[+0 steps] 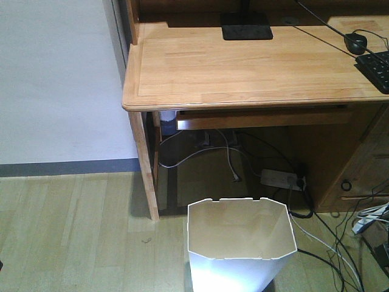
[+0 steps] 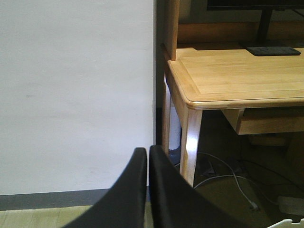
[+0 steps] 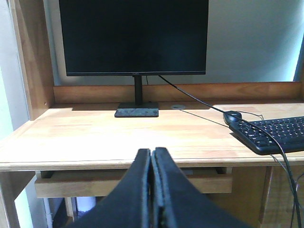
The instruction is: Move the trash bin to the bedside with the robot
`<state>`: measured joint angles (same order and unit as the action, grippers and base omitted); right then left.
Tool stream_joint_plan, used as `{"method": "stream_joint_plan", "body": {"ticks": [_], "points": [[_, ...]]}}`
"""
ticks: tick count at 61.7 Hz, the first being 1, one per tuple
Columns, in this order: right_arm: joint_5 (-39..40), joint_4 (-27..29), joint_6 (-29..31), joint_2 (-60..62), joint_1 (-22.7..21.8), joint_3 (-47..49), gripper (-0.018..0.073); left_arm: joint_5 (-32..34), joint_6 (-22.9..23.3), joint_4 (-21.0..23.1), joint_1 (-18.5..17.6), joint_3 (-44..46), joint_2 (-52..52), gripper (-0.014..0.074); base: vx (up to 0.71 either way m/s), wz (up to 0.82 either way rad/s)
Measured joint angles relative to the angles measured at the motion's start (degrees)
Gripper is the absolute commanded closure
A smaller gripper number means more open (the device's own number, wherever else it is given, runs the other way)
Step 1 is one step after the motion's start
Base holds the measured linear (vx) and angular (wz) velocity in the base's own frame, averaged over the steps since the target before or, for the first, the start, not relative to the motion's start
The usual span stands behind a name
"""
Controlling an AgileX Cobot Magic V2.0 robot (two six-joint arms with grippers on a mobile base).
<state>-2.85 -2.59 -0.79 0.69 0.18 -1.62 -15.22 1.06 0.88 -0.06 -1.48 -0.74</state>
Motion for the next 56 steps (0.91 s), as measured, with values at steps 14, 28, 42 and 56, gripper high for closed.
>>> {"method": "stream_joint_plan", "body": {"ticks": [14, 28, 42, 56], "points": [[1.1, 0.0, 0.8, 0.0, 0.0, 0.0, 0.0568, 0.0, 0.0, 0.0, 0.0, 0.0, 0.0, 0.0603, 0.00, 0.00], [4.0, 0.4, 1.1, 0.0, 0.0, 0.0, 0.0568, 0.0, 0.0, 0.0, 0.0, 0.0, 0.0, 0.0603, 0.00, 0.00], [2.0, 3.6, 1.2, -4.3, 0.0, 5.0, 0.0568, 0.0, 0.0, 0.0, 0.0, 0.0, 0.0, 0.0603, 0.00, 0.00], [-1.0, 4.4, 1.2, -15.6, 0.0, 13.5, 0.0568, 0.0, 0.0, 0.0, 0.0, 0.0, 0.0, 0.0603, 0.00, 0.00]]}}
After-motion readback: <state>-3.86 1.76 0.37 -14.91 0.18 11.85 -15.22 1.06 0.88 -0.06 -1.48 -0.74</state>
